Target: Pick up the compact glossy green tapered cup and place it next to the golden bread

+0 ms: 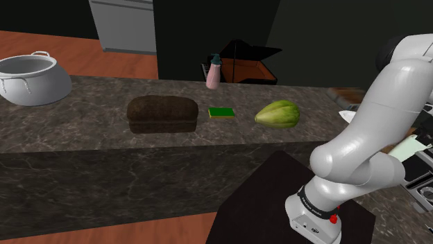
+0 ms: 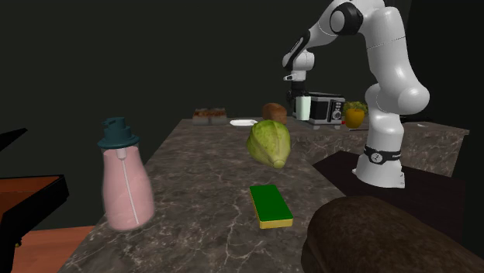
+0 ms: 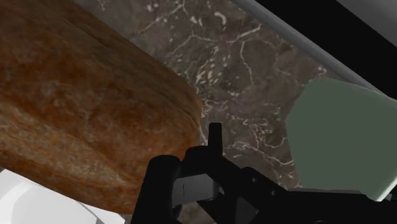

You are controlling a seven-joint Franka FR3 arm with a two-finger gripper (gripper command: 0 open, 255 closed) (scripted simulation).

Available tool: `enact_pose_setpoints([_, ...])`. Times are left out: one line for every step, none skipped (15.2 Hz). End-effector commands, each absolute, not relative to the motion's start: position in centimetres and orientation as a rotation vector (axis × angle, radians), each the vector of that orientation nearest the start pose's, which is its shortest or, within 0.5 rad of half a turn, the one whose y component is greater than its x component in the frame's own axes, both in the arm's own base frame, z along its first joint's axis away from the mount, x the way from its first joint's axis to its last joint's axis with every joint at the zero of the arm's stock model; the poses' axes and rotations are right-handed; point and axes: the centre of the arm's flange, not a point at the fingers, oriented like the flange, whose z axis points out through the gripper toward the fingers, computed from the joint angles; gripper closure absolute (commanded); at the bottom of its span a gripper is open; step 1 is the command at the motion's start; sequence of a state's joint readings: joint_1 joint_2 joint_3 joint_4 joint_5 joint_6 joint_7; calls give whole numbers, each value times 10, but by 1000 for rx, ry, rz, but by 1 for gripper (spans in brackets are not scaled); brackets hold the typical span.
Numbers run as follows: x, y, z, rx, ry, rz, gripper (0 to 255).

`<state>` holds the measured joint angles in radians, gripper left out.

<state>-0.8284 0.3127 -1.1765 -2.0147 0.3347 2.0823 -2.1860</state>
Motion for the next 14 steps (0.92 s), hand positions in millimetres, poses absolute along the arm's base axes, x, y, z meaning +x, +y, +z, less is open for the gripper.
enact_pose_setpoints([-203,-536,383,-3115,-32,-23,0])
enact_pose_setpoints([-202,-536,383,-3115,-32,-23,0])
enact_pose_setpoints([-202,-537,396,-3115,-32,-23,0])
enact_pose_setpoints([-203,-537,409,-3115,-32,-23,0])
enact_pose_setpoints([-203,-537,422,-3115,-32,-23,0])
enact_pose_setpoints([-203,-538,433,-3115,-32,-23,0])
enact_pose_setpoints([-203,-538,433,-3115,-32,-23,0])
enact_pose_setpoints([-203,-538,433,-3115,-32,-23,0])
enact_pose_setpoints([-203,-537,433,-3115,-32,-23,0])
enact_pose_setpoints([-203,-538,433,-3115,-32,-23,0])
enact_pose_setpoints([-203,-538,433,-3115,-32,-23,0])
enact_pose_setpoints([-203,-538,433,-3115,-32,-23,0])
enact_pose_setpoints([-203,-538,433,-3115,-32,-23,0])
enact_pose_setpoints([-203,-538,433,-3115,-32,-23,0])
